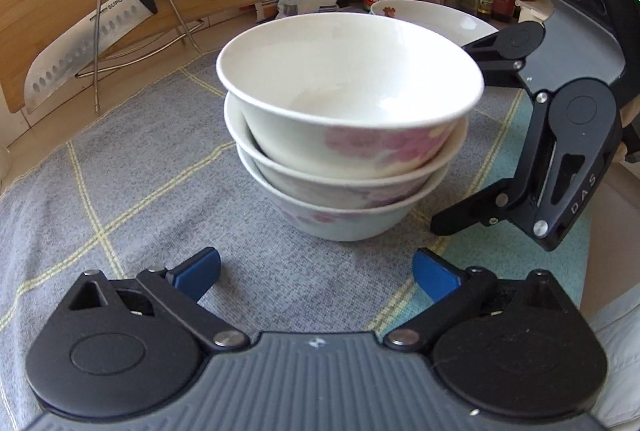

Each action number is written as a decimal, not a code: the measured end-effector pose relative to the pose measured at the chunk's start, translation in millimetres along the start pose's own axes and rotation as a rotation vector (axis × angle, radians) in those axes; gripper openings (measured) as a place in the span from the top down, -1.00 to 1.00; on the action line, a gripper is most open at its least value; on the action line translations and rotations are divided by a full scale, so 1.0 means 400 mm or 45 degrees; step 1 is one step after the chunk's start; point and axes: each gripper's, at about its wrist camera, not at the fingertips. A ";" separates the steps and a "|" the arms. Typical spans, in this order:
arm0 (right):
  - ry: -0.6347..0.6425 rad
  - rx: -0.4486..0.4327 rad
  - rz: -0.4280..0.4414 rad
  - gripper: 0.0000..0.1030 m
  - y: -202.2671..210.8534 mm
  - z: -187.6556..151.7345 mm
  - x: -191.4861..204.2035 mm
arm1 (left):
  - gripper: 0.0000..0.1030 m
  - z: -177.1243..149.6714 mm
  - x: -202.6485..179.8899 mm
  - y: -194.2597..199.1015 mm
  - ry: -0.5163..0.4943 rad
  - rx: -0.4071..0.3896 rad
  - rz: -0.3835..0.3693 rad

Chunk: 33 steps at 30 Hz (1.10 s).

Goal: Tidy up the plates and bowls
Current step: 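Grasp the three-bowl stack with both grippers from opposite sides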

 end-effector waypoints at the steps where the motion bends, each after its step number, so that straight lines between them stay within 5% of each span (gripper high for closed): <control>1: 0.010 0.001 0.008 -1.00 -0.002 0.005 -0.003 | -0.99 0.003 0.002 -0.003 -0.019 -0.007 -0.018; 10: 0.019 -0.014 0.014 -1.00 -0.001 0.003 -0.006 | -1.00 0.009 0.034 -0.022 -0.182 -0.092 -0.168; 19: 0.087 0.025 0.054 -1.00 -0.018 0.034 -0.013 | -0.94 0.037 0.047 -0.029 -0.318 -0.057 -0.267; 33: 0.449 -0.035 0.195 -1.00 -0.027 0.111 0.004 | -0.73 0.080 0.032 -0.005 -0.404 -0.002 -0.239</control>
Point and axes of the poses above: each gripper's, at about its wrist camera, not at the fingertips, and y roughly against the way its jaws point, x to its left, z to its top, and after that the axes turned 1 degree about x, right-handed
